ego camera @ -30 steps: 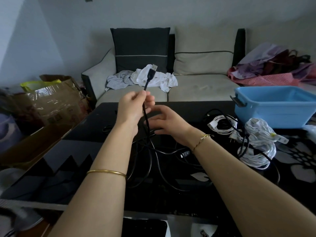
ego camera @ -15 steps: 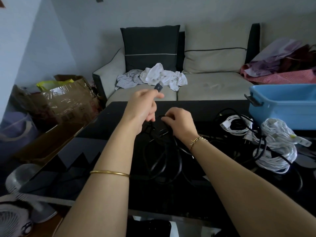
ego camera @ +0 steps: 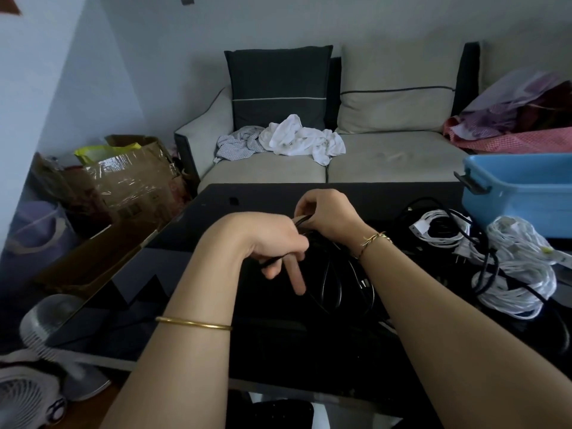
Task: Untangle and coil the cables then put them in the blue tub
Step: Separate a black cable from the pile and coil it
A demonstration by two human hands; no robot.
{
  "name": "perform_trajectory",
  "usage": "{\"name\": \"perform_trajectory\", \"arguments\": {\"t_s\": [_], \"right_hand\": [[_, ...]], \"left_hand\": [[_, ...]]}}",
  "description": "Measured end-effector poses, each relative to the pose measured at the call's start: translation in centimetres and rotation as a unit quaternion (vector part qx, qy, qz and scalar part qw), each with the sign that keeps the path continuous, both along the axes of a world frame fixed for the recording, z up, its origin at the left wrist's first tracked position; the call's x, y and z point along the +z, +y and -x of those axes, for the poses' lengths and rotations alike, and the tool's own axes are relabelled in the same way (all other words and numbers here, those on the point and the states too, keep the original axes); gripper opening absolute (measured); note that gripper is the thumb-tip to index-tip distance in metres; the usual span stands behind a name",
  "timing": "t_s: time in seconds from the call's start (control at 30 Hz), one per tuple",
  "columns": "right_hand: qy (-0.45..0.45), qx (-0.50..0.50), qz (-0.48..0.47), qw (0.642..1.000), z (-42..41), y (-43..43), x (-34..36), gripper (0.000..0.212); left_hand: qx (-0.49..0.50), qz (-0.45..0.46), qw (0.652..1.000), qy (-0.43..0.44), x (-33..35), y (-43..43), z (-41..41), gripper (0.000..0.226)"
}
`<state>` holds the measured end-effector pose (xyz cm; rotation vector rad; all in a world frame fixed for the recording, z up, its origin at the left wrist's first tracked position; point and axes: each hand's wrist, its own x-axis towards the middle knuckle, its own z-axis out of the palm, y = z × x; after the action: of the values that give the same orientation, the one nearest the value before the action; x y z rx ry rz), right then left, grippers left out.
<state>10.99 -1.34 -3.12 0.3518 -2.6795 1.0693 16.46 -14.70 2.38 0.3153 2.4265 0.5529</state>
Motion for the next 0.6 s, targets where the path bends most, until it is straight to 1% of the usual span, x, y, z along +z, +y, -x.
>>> {"name": "perform_trajectory", "arguments": {"t_s": [0.07,0.13,0.2,0.27,0.33,0.43,0.53,0.6], "right_hand": [[-0.002,0.039,0.000,0.999,0.0,-0.2,0.1,0.010],[0.005,0.066,0.005,0.998,-0.1,-0.6,0.4,0.010],[0.007,0.081,0.027,0.996,-0.3,-0.8,0.8,0.008],[-0.007,0.094,0.066,0.993,-0.6,-0.8,1.2,0.009],[-0.039,0.110,0.119,0.986,-0.9,-0.9,1.2,0.010],[-0.120,0.143,0.175,0.967,-1.2,-1.0,0.5,0.022],[-0.168,0.168,0.165,0.957,-1.5,-0.8,-0.4,0.017],[-0.195,0.188,0.209,0.940,-1.8,-0.9,-0.8,0.015]], "left_hand": [[0.033,0.070,0.997,0.013,-0.3,-0.1,0.2,0.036],[0.085,0.116,0.988,0.047,-0.4,0.2,0.1,0.041],[0.129,0.137,0.975,0.115,-0.3,0.4,0.2,0.036],[0.162,0.146,0.949,0.229,-0.1,0.1,0.6,0.024],[0.194,0.128,0.907,0.352,0.2,-0.3,0.7,0.026],[0.206,0.083,0.851,0.476,0.2,-0.8,0.9,0.033],[0.188,0.026,0.821,0.538,0.1,-1.2,1.5,0.042],[0.170,-0.029,0.820,0.546,0.3,-1.2,1.7,0.054]]}}
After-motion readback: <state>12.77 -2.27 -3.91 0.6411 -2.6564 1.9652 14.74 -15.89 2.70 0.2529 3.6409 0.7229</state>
